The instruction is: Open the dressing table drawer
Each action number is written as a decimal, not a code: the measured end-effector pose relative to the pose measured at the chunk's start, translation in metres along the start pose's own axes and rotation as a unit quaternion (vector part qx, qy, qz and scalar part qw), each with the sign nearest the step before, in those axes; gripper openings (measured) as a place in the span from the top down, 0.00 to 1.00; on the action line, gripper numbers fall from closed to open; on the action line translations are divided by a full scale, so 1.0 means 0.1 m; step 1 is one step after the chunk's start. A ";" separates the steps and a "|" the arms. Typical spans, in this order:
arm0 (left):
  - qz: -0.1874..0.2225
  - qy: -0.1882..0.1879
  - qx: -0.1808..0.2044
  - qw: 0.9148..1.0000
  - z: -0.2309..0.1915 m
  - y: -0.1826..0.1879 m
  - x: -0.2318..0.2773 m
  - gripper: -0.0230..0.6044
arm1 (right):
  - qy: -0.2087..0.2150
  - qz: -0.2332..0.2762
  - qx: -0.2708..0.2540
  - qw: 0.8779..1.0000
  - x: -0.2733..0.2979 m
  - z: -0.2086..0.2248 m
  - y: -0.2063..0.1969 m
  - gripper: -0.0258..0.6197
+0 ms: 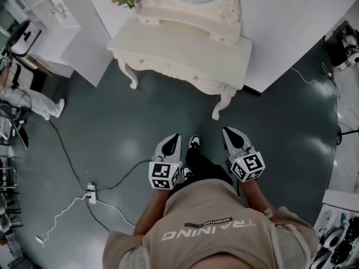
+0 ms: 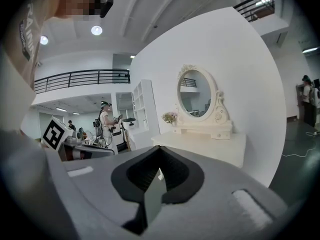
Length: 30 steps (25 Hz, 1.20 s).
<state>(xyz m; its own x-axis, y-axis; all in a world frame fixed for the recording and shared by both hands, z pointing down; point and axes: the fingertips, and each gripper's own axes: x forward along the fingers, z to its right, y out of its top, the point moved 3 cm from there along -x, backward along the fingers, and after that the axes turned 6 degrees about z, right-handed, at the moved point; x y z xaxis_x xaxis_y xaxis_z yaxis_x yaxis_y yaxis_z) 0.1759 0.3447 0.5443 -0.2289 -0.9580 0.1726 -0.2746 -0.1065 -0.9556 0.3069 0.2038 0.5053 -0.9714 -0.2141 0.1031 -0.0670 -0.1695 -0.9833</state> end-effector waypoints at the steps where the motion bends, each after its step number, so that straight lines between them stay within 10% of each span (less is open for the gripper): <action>1: 0.001 0.002 0.003 1.000 -0.04 0.04 0.04 0.93 | 0.004 0.000 -0.001 1.000 0.08 0.02 0.01 0.96; 30: -0.027 0.008 0.043 0.999 -0.82 1.06 1.78 0.93 | 0.008 0.006 -0.031 0.999 1.87 1.43 0.29 0.96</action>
<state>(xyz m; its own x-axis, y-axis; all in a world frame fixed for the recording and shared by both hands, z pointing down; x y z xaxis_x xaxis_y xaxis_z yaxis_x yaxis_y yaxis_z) 0.0295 0.1847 0.4929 -0.2313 -0.9459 0.2275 -0.2058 -0.1810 -0.9617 0.1560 0.0211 0.5179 -0.9756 -0.2002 0.0897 -0.0693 -0.1067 -0.9919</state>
